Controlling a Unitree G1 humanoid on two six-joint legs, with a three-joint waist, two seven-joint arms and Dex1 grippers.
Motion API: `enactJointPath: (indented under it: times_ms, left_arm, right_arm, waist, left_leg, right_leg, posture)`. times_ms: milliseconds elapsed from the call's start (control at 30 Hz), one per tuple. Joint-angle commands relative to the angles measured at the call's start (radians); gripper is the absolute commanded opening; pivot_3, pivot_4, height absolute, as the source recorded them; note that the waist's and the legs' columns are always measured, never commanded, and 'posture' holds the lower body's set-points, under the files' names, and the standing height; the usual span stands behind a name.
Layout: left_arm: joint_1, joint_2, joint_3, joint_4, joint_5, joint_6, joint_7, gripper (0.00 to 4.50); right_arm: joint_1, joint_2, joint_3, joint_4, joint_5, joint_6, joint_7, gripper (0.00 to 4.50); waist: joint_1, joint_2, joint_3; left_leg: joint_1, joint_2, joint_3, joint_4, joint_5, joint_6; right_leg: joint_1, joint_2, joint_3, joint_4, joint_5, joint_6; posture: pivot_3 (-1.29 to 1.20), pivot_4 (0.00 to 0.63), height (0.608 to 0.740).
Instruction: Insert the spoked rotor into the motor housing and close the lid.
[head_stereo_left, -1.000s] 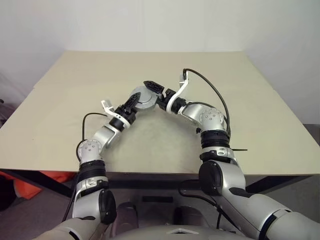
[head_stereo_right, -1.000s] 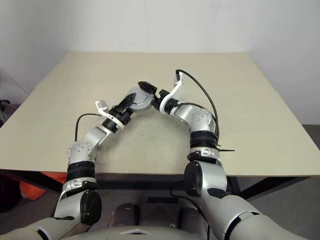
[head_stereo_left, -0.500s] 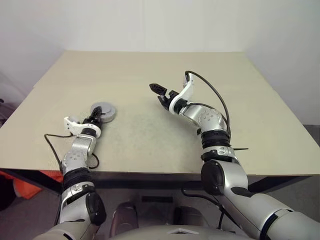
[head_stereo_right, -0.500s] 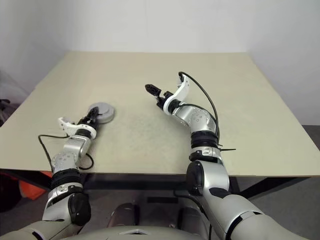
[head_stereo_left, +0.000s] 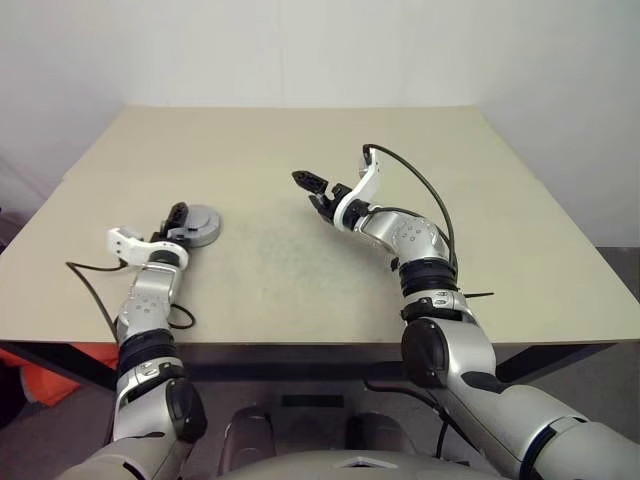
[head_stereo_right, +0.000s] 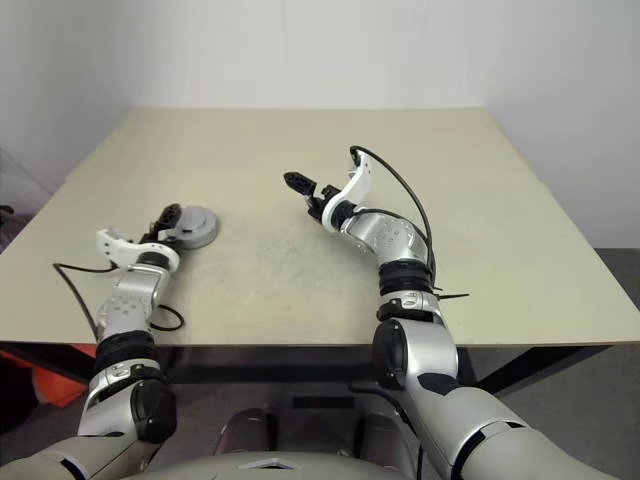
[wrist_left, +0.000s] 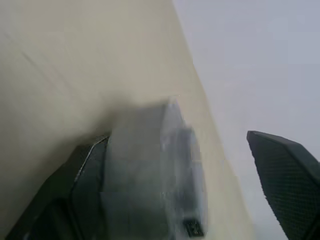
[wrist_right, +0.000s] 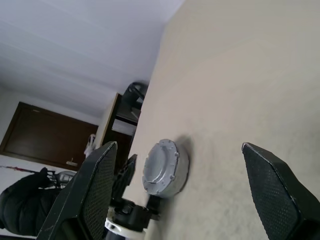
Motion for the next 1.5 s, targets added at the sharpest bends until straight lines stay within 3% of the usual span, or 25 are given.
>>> enactJointPath:
  times_ms: [33, 233, 400, 567, 833, 967, 1500]
  left_arm:
    - [-0.008, 0.059, 0.023, -0.051, 0.023, -0.035, 0.017, 4.46]
    - [0.006, 0.1, -0.054, -0.118, 0.136, -0.054, 0.017, 4.46]
    - [0.047, 0.141, -0.278, -0.222, 0.372, -0.135, -0.106, 4.46]
    - [0.077, 0.184, -0.484, -0.333, 0.499, -0.114, -0.251, 4.46]
    - [0.092, 0.202, -0.702, -0.358, 0.661, -0.186, -0.444, 4.46]
    - [0.093, 0.199, -0.738, -0.345, 0.692, -0.208, -0.5, 4.46]
    - [0.078, 0.143, -0.737, -0.283, 0.746, -0.247, -0.527, 4.46]
  right_arm:
    - [-0.05, -0.004, 0.016, 0.015, -0.006, 0.001, 0.021, 4.5]
    - [-0.058, -0.015, 0.064, 0.019, -0.053, -0.043, 0.078, 4.5]
    - [0.009, -0.056, 0.239, -0.061, -0.254, -0.34, 0.231, 4.5]
    - [0.066, -0.189, 0.365, -0.044, -0.399, -0.528, 0.421, 4.5]
    - [0.124, -0.415, 0.437, -0.053, -0.465, -0.658, 0.776, 4.5]
    - [0.154, -0.487, 0.458, -0.042, -0.49, -0.691, 0.882, 4.5]
    - [0.192, -0.498, 0.437, -0.024, -0.548, -0.709, 0.822, 4.5]
  waist:
    - [0.004, 0.0, 0.0]
    - [0.015, -0.001, 0.0]
    - [0.016, -0.001, 0.0]
    - [0.019, -0.002, -0.001]
    - [0.009, -0.001, 0.0]
    - [0.006, -0.001, 0.0]
    - [0.007, 0.0, 0.0]
  left_leg:
    - [0.0, 0.0, 0.0, 0.0, 0.0, 0.0]
    - [-0.002, -0.001, 0.0, 0.001, 0.0, 0.0]
    - [-0.003, 0.0, -0.001, 0.0, 0.0, 0.0]
    - [-0.003, 0.0, -0.002, 0.001, 0.0, 0.0]
    - [-0.002, 0.0, -0.001, 0.003, -0.001, 0.003]
    - [-0.003, 0.0, -0.001, 0.009, -0.005, 0.01]
    - [0.0, 0.001, -0.001, 0.016, -0.008, 0.015]
  right_leg:
    - [0.0, 0.0, 0.0, 0.0, 0.0, 0.0]
    - [0.001, -0.001, 0.0, 0.0, 0.0, -0.001]
    - [0.001, -0.001, -0.002, 0.0, 0.0, -0.001]
    - [0.002, -0.003, -0.002, 0.0, 0.0, -0.001]
    - [0.001, -0.002, -0.001, 0.002, 0.0, -0.002]
    - [0.002, -0.001, -0.001, 0.004, 0.0, -0.003]
    - [0.007, -0.002, -0.001, 0.004, 0.002, -0.004]
  posture:
    - [0.0, 0.0, 0.74]
    - [0.0, 0.0, 0.74]
    - [0.0, 0.0, 0.74]
    - [0.0, 0.0, 0.74]
    - [0.0, 0.0, 0.74]
    - [0.0, 0.0, 0.74]
    - [0.0, 0.0, 0.74]
